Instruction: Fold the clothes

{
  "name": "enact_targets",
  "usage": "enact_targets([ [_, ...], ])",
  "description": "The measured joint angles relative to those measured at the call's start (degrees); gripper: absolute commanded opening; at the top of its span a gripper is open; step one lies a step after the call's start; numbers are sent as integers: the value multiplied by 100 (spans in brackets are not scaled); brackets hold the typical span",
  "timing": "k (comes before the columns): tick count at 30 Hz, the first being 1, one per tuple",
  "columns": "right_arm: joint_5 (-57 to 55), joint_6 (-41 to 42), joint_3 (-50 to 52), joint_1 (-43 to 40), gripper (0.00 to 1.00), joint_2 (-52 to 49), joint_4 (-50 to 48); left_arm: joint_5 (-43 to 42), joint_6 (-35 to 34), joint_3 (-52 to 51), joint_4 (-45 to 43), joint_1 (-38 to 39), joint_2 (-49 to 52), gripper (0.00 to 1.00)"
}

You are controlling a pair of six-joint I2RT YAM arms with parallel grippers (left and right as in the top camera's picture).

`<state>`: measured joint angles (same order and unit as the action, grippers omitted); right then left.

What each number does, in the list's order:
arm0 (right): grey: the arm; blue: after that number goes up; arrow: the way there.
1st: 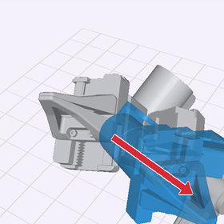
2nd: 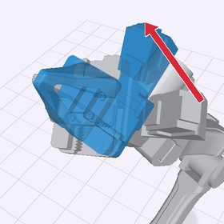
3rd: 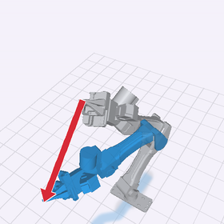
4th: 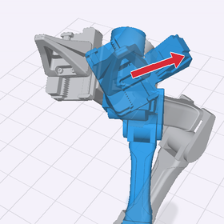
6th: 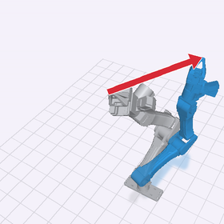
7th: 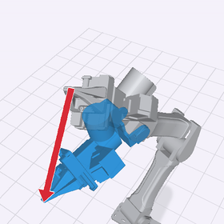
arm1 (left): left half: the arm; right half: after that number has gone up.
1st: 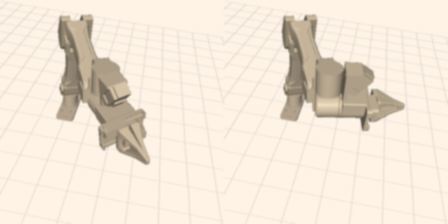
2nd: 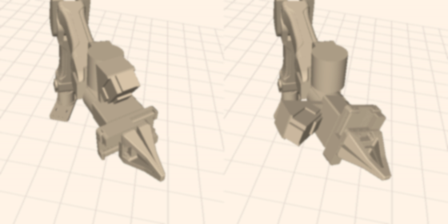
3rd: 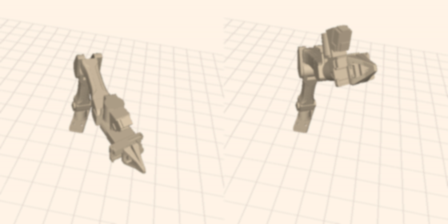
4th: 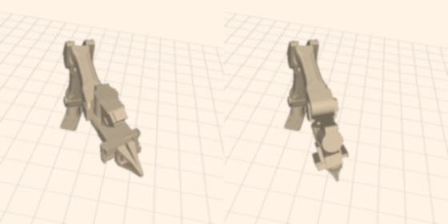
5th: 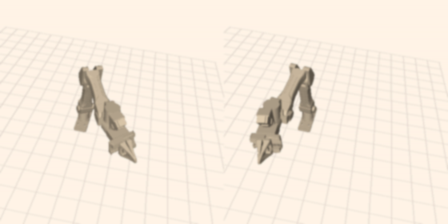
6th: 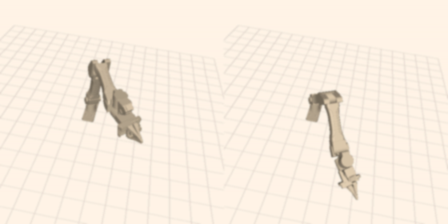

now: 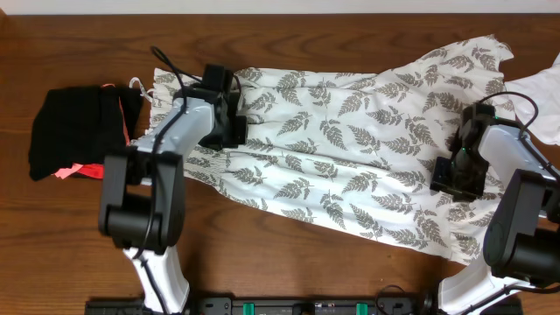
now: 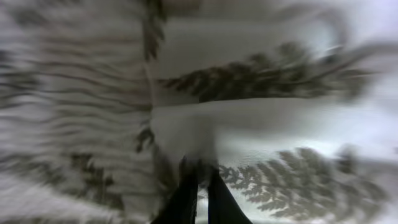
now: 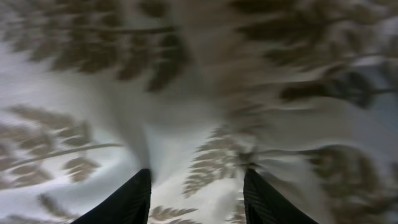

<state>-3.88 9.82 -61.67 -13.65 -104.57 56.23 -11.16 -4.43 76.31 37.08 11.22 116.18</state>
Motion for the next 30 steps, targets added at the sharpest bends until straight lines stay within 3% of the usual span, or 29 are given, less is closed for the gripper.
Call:
enact_targets([
  [14, -452, 2, 0, -664, 46, -129, -249, -160, -769, 332, 409, -133, 234, 8],
  [22, -481, 0, -61, -673, 47, -181, -551, -358, -1213, 328, 1357, -402, 262, 6],
  [30, -498, -61, -656, -673, 50, -616, -573, -389, -1364, 321, 1596, -411, 286, 6],
])
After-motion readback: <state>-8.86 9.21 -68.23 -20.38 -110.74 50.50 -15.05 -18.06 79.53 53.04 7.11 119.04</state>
